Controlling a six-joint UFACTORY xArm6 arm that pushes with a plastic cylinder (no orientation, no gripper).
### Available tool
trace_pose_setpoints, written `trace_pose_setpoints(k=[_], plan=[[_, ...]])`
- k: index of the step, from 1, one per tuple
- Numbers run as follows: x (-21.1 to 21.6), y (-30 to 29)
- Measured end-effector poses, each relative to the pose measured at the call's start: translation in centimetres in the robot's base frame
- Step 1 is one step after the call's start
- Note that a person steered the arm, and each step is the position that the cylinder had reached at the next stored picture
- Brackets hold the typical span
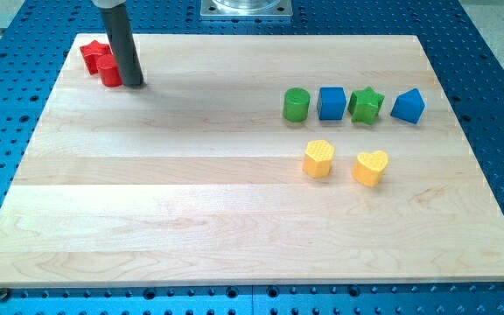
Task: Push the blue cube towards the top right corner
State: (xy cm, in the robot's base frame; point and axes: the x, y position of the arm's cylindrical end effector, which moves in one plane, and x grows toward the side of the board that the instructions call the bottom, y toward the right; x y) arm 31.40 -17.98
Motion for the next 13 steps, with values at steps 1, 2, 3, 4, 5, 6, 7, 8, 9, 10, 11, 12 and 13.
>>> trace_pose_setpoints(k=[1, 2, 3, 4, 5, 6, 7, 8, 9, 10, 11, 12, 13], plan=[[-0.3, -1.9], [-0.3, -2.3], [0.0, -1.4], [1.4, -1.3], [1.4, -0.1], [1.4, 1.4], [1.4, 2.1], [1.4, 3.4], [1.4, 4.5], [1.5, 6.8], [5.2, 12.7], [10.5, 16.1], [11.3, 23.9]])
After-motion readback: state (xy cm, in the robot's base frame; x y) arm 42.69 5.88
